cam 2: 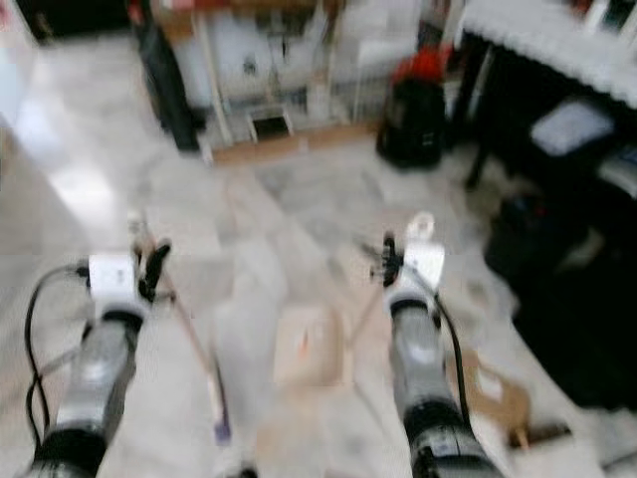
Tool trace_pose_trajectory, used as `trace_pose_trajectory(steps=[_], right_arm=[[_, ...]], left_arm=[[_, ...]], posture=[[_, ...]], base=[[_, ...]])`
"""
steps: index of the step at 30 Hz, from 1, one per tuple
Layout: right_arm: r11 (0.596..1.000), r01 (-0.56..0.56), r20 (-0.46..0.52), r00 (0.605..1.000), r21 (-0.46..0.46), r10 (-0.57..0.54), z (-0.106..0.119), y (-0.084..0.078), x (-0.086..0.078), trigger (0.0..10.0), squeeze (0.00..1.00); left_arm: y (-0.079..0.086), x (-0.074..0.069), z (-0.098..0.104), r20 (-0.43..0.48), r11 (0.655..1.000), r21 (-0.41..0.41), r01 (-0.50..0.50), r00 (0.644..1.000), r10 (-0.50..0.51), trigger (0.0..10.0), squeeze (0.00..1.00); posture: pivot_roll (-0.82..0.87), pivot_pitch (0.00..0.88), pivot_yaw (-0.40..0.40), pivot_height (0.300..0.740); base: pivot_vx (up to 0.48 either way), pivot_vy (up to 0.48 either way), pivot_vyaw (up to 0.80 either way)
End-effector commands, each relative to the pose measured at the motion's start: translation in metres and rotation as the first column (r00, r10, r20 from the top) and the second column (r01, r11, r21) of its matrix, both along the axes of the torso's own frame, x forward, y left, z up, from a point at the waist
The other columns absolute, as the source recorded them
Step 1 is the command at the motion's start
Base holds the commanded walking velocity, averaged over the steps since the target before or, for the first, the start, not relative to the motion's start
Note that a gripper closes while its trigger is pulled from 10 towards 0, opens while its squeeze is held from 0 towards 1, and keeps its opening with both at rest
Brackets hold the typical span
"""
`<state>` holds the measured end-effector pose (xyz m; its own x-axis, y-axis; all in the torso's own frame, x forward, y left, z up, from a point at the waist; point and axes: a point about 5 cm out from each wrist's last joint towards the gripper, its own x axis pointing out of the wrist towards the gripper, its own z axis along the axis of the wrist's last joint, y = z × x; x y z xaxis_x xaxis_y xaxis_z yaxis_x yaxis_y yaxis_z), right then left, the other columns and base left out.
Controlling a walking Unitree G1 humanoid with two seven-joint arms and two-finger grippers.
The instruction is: Sweep floor
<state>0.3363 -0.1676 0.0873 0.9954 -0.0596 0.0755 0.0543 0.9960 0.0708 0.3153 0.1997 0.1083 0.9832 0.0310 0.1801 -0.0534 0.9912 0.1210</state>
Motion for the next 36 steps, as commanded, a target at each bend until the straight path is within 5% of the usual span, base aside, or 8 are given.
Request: trace_pose_trajectory(steps=[1,36], right_arm=[[1.000,0.017,0.054,0.998,0.007,-0.017,0.011,-0.004,0.002,10.0,0.00],[1.000,-0.020,0.036,0.999,-0.008,0.020,0.009,-0.003,-0.001,10.0,0.00]], left_arm=[[-0.002,0.003,0.012,0.048,0.999,0.032,0.007,0.999,-0.009,10.0,0.00],[-0.021,-0.004,0.003,0.029,0.997,0.056,0.061,0.998,-0.063,10.0,0.00]], posture=[[0.03,0.000,0.003,0.740],[0.03,0.000,-0.004,0.740]], base=[[0.000,0.000,0.80],[0.000,0.000,0.80]])
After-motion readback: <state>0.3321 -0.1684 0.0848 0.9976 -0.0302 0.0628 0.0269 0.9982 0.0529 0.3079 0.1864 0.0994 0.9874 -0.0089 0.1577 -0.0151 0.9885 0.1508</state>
